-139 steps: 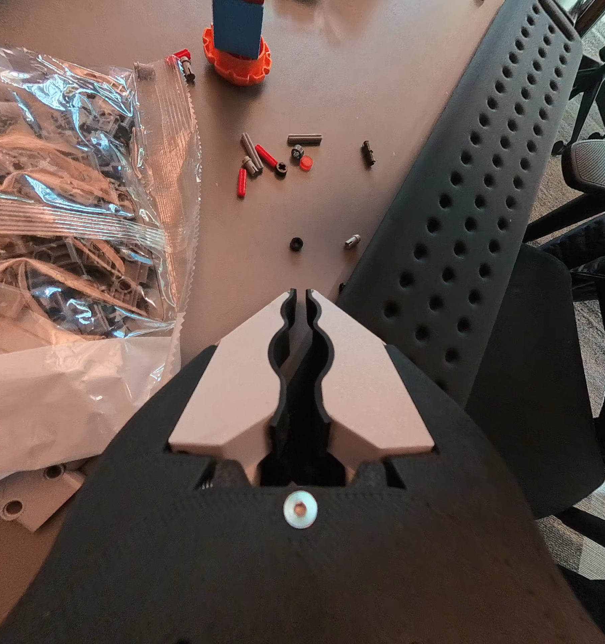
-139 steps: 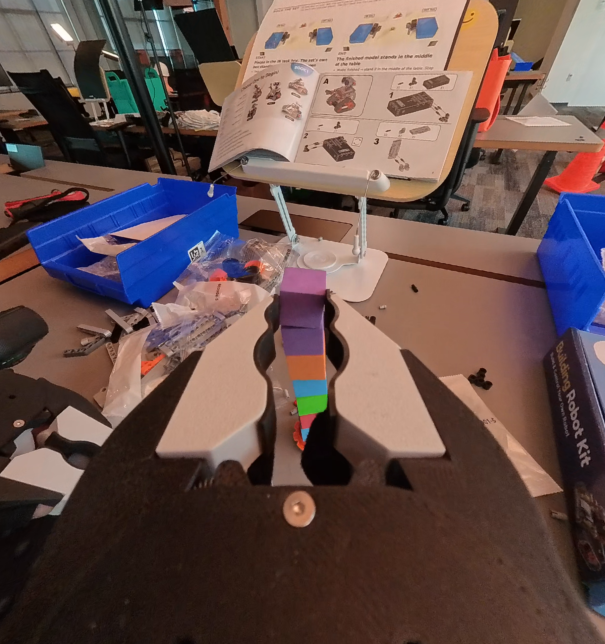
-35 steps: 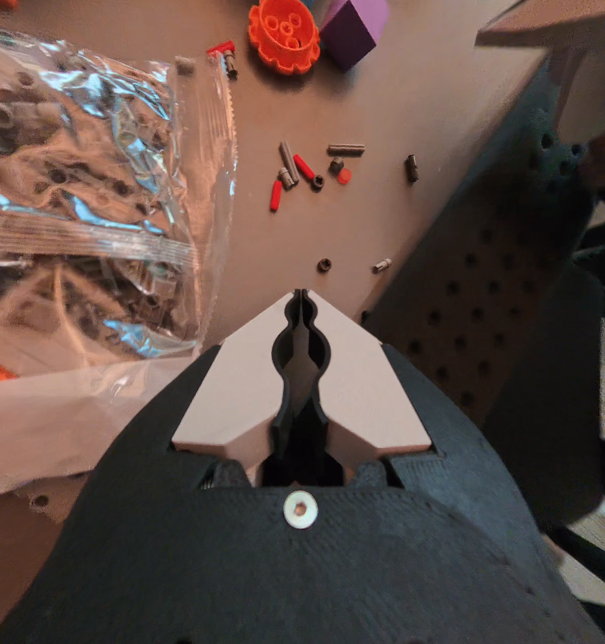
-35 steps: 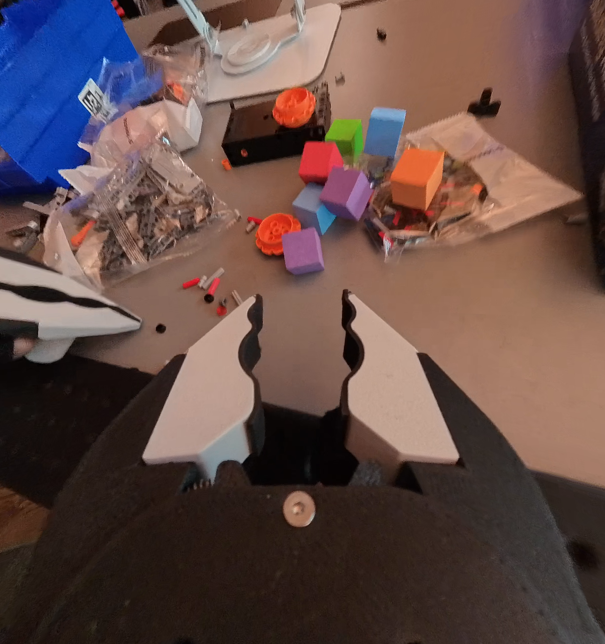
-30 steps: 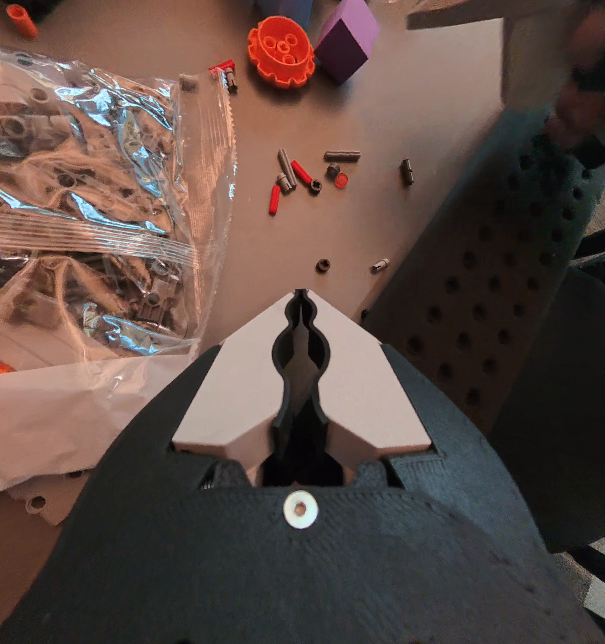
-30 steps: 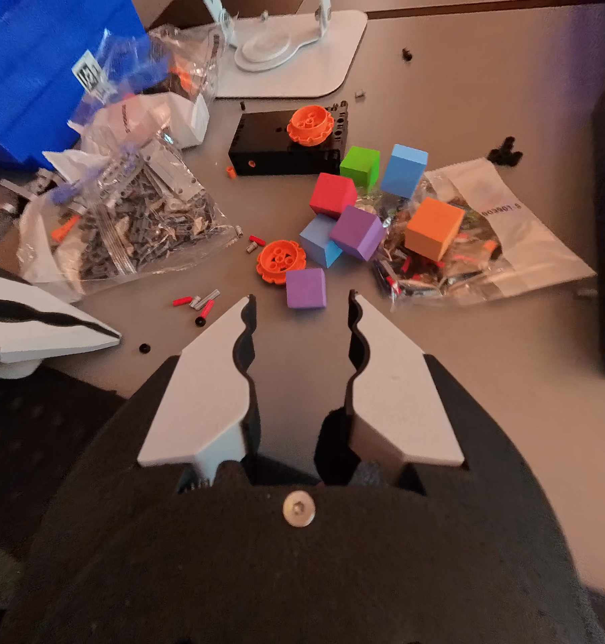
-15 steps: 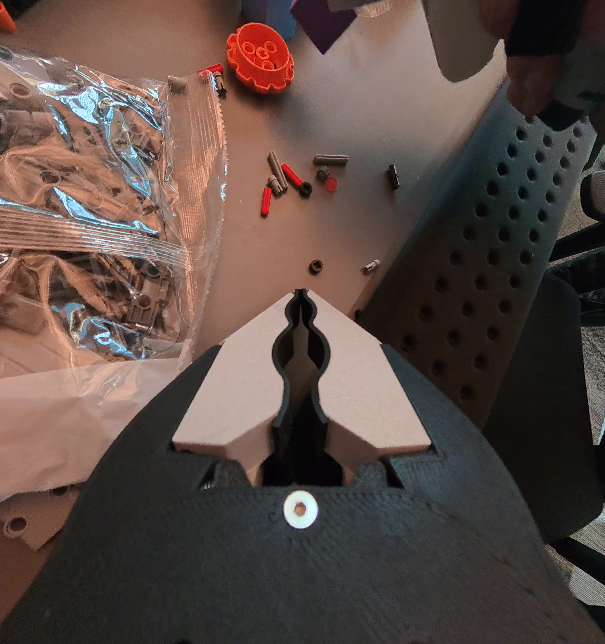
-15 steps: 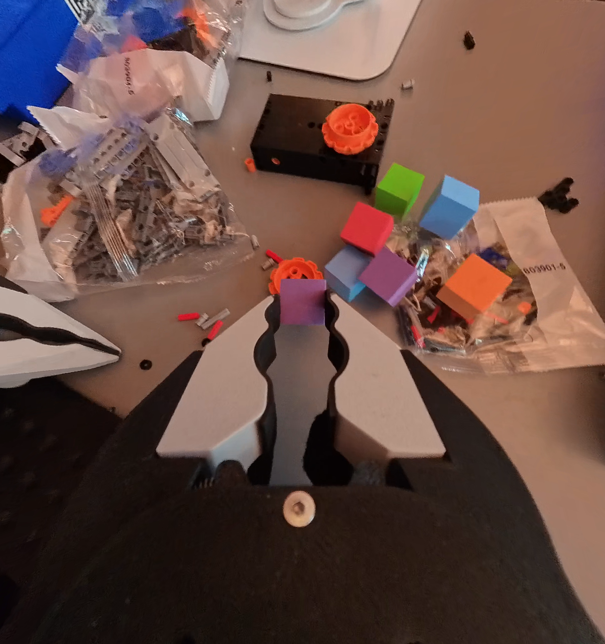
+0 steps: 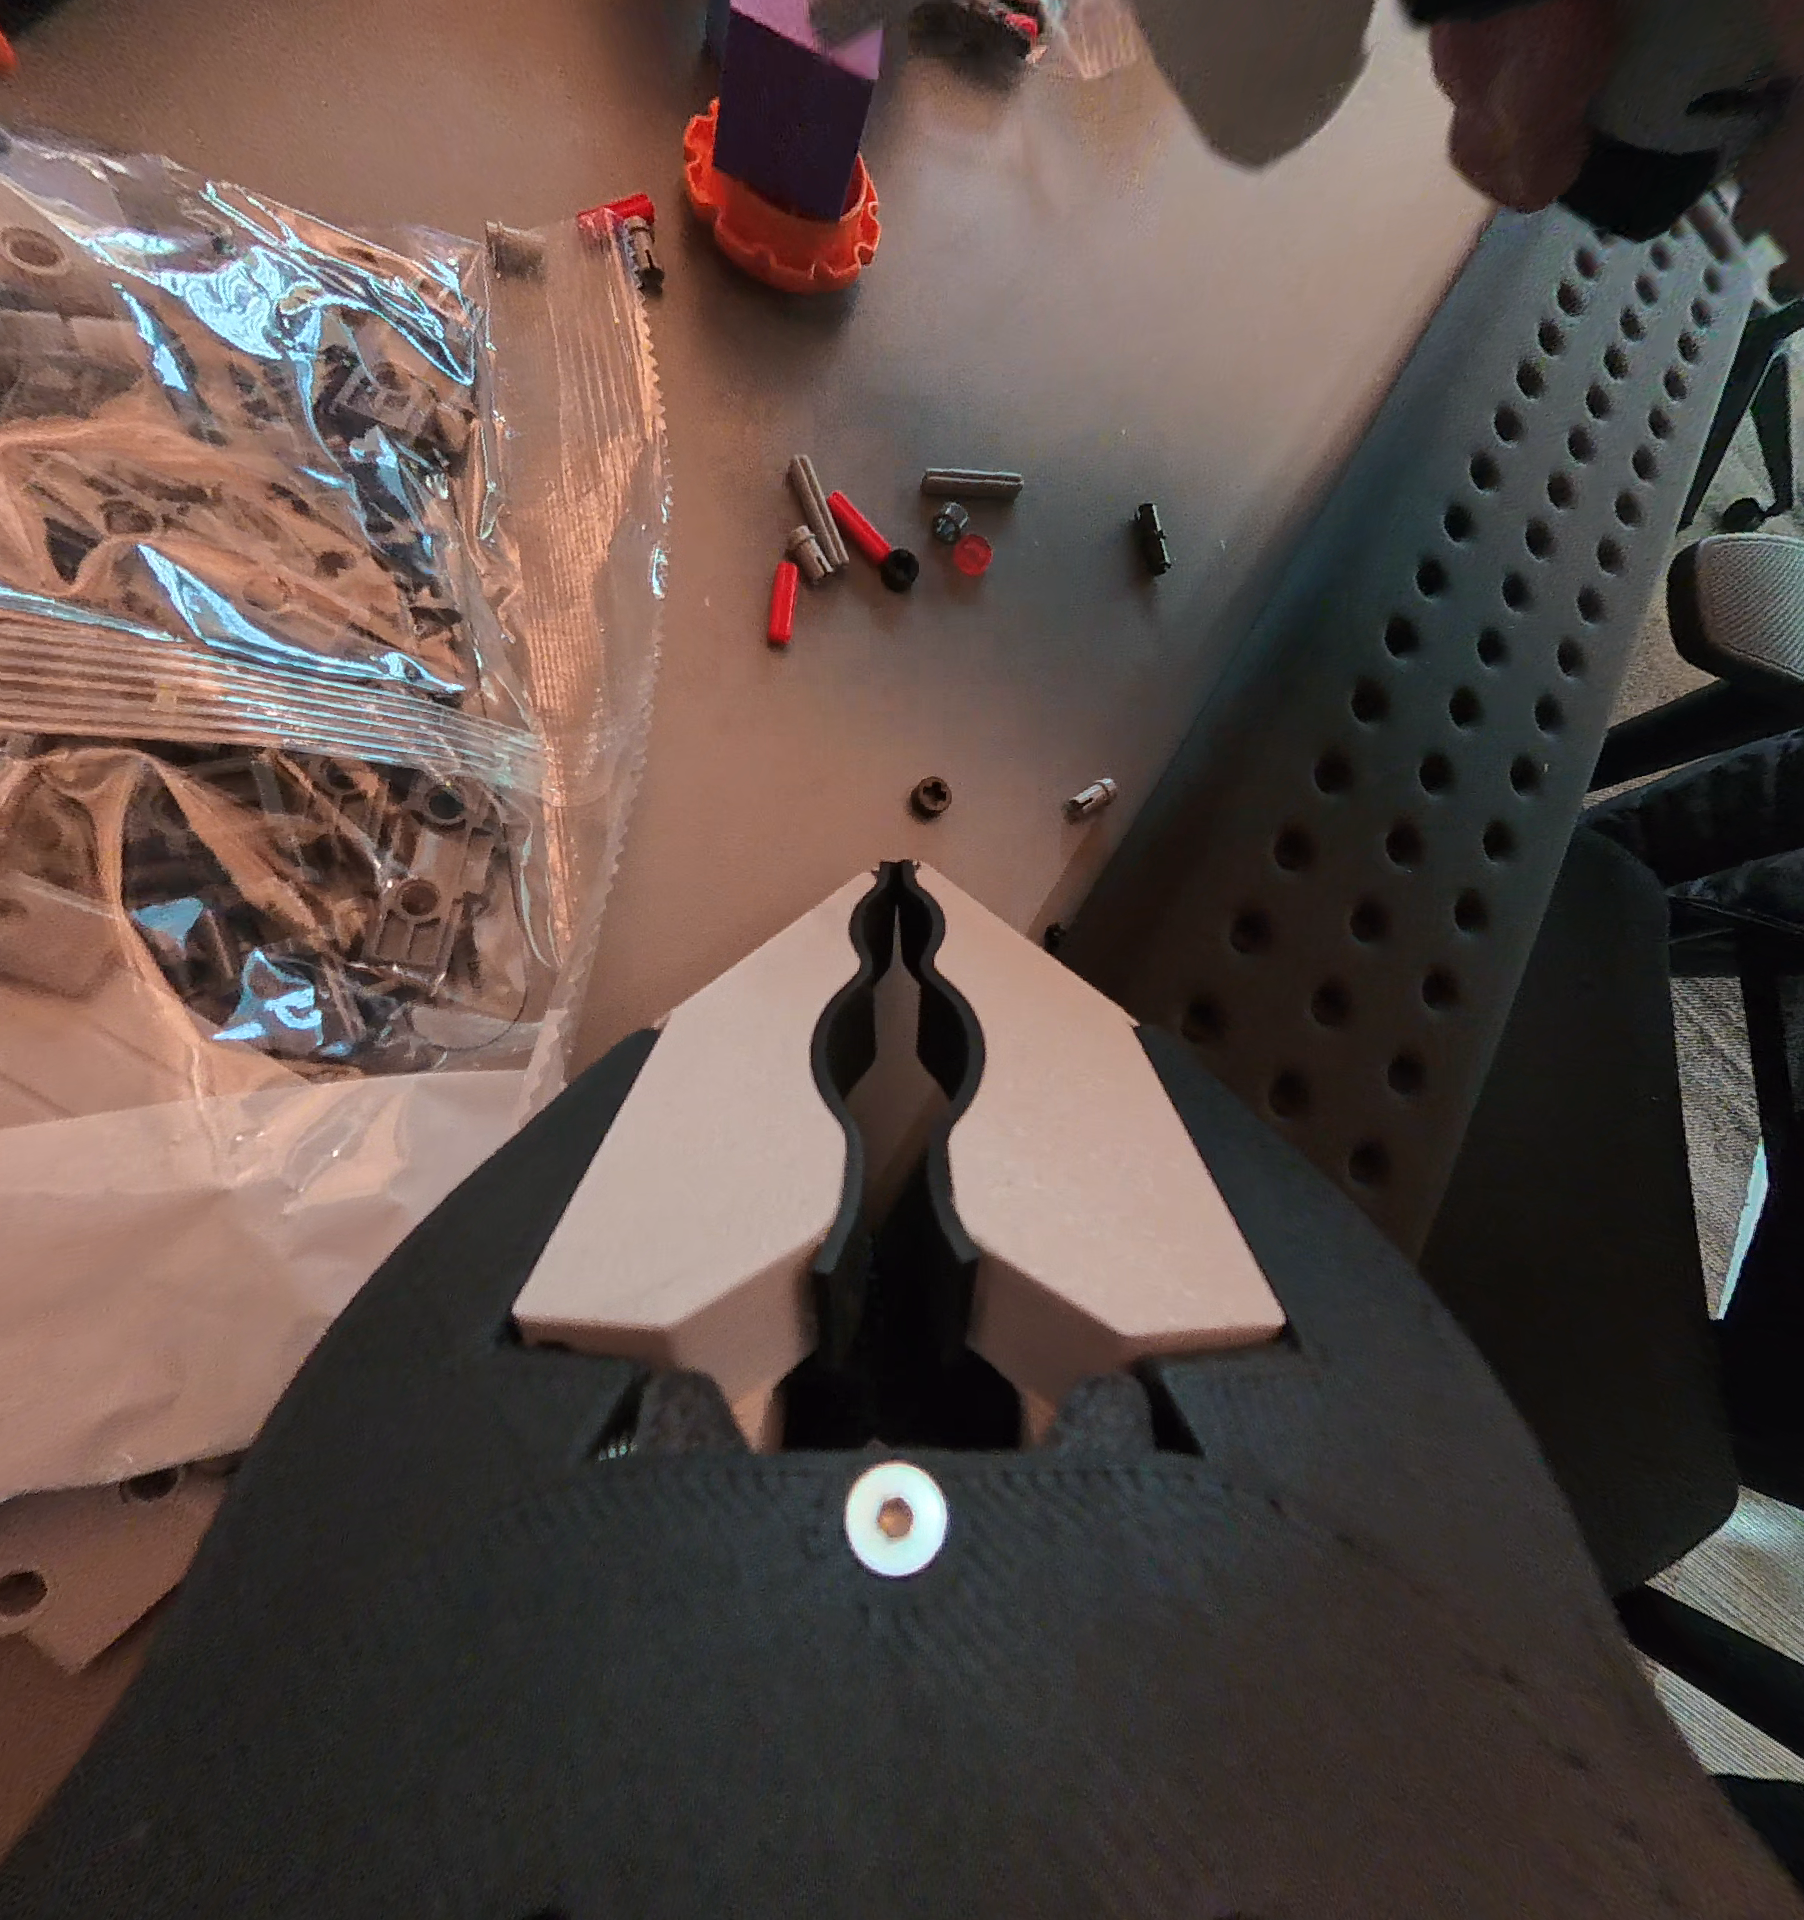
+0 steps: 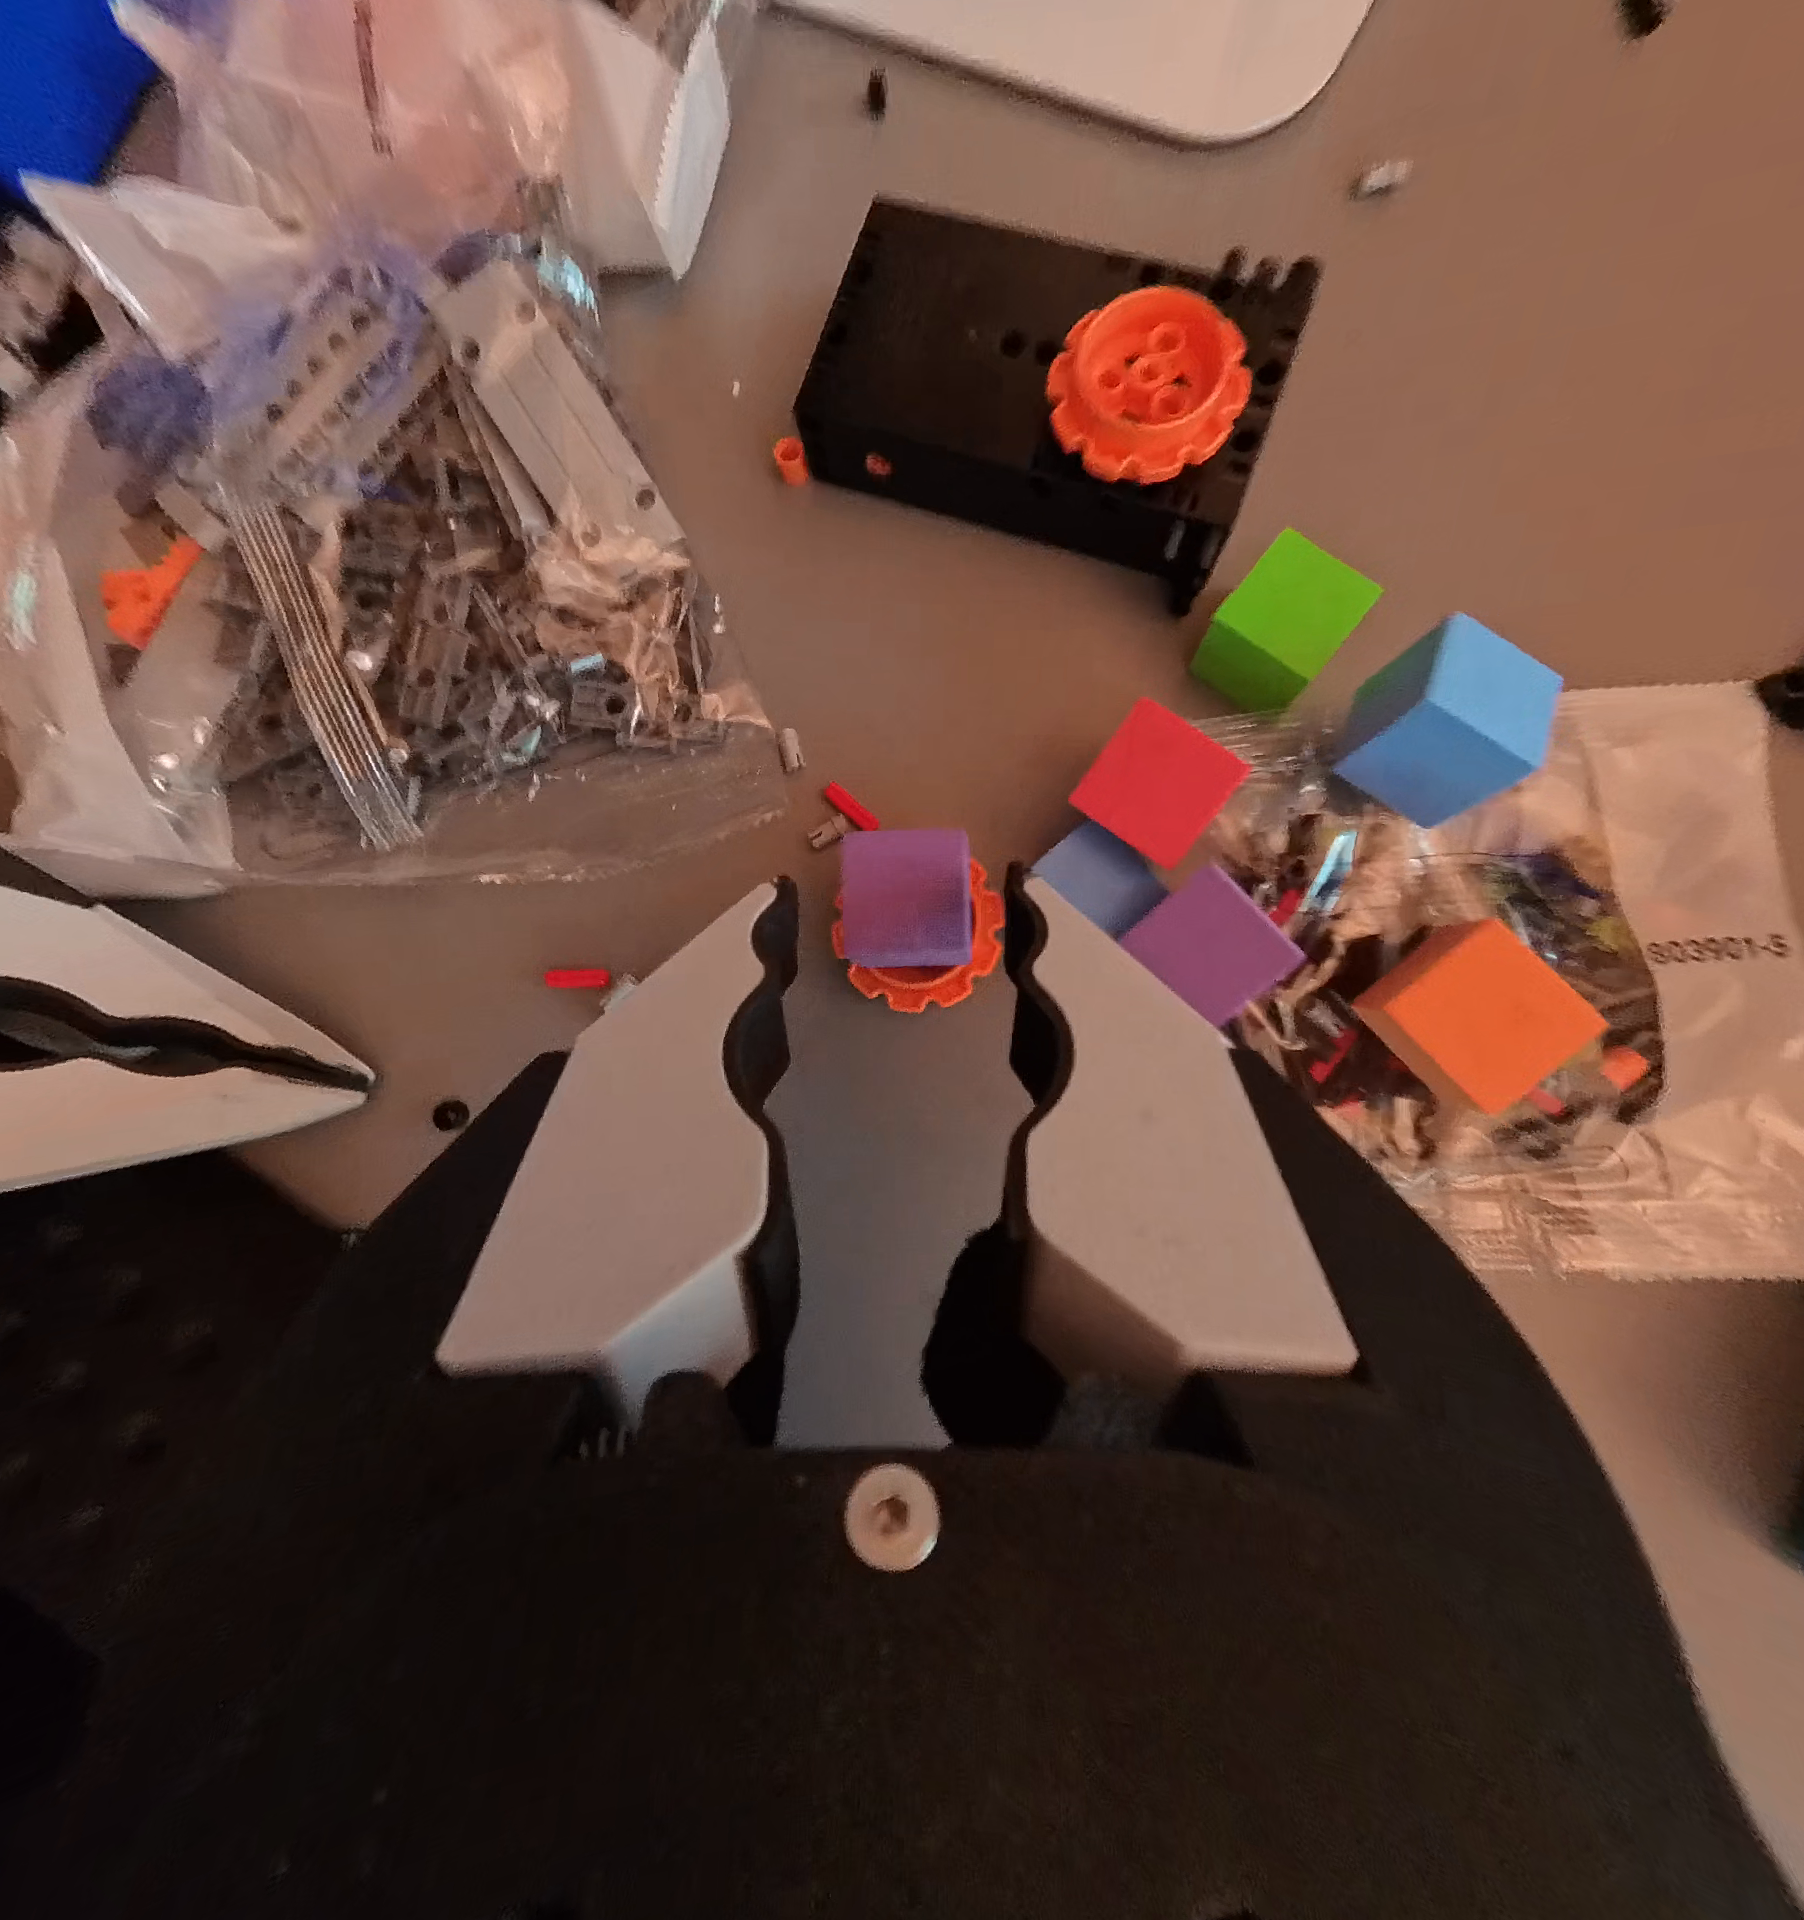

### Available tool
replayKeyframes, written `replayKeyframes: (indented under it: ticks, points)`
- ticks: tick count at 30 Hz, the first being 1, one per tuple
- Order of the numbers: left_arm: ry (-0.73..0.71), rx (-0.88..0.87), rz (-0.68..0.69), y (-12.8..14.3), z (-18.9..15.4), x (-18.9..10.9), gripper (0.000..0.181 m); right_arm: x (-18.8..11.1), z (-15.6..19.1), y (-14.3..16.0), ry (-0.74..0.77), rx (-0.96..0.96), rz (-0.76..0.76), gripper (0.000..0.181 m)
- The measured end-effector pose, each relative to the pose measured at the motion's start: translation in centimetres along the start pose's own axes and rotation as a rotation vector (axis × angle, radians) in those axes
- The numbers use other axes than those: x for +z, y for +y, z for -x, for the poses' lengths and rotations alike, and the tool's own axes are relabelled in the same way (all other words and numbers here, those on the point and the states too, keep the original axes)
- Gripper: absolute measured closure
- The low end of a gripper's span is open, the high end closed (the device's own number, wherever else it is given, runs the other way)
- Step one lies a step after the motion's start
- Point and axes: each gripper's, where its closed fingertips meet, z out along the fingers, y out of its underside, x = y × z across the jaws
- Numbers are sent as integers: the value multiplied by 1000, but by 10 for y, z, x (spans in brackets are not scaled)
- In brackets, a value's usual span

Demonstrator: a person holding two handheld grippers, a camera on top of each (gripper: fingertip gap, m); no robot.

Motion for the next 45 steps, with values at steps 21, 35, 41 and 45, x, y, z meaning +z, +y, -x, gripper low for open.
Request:
replayKeyframes:
  ticks: [21, 35, 41, 45]
  points:
    - [28, -4, 5, 1, -3, 1, 181, -4, -66, 2, 77, -290, -19, 141]
    - [48, -6, 12, 1, -5, 1, 181, 5, -68, 22, -2, -176, 19, 152]
    - [53, -6, 11, 1, -5, 1, 181, -28, -40, -8, -50, -156, -115, 152]
    - [53, -6, 11, 1, -5, 1, 181, -26, -16, -15, -50, -239, -61, 152]
